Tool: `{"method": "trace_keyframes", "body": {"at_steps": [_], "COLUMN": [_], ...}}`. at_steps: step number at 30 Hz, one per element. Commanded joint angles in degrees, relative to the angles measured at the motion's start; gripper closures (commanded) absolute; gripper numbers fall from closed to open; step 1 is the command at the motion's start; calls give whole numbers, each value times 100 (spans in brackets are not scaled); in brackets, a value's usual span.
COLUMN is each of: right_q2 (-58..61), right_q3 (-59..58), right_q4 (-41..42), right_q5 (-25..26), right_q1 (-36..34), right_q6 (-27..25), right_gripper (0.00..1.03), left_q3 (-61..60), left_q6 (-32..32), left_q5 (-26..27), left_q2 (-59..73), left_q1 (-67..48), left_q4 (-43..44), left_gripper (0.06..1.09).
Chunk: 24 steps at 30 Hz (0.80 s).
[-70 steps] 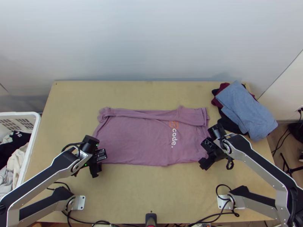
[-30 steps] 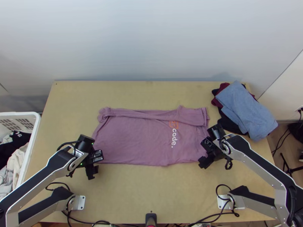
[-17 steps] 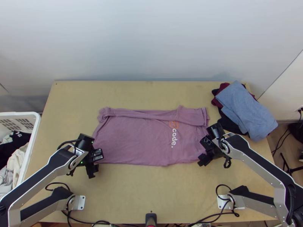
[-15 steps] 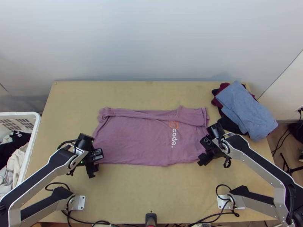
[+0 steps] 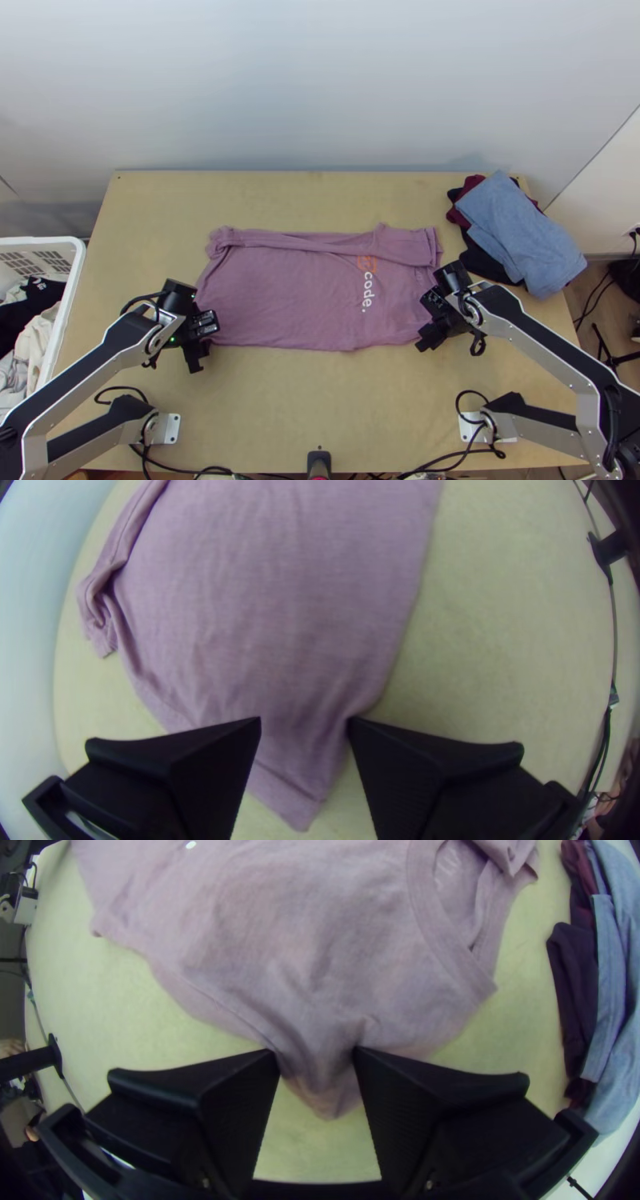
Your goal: Fold the t-shirt
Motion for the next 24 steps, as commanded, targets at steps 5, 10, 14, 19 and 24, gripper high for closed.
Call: {"method": "trace_keyframes", "body": {"at_steps": [5, 10, 14, 19, 24], "right_q2": [137, 207, 234, 23, -144], "right_q3": [7, -2, -37, 24, 297], "right_q4": [116, 160, 230, 63, -130], "right_q5": [-14, -14, -14, -23, -23], "right_q1": [23, 49, 58, 49, -144], "right_q6": [24, 24, 15, 7, -125], "right_gripper": [70, 89, 100, 100, 100], "left_q3": [-44, 0, 35, 598, 1266], "left_q6": [197, 223, 320, 311, 320], "left_q5": [247, 431, 581, 897, 1047], "left_q2": [-15, -15, -15, -15, 310], "left_q1": [159, 230, 388, 696, 1030], "left_q4": [31, -48, -224, -769, -839], "left_gripper": [82, 105, 105, 105, 105]}}
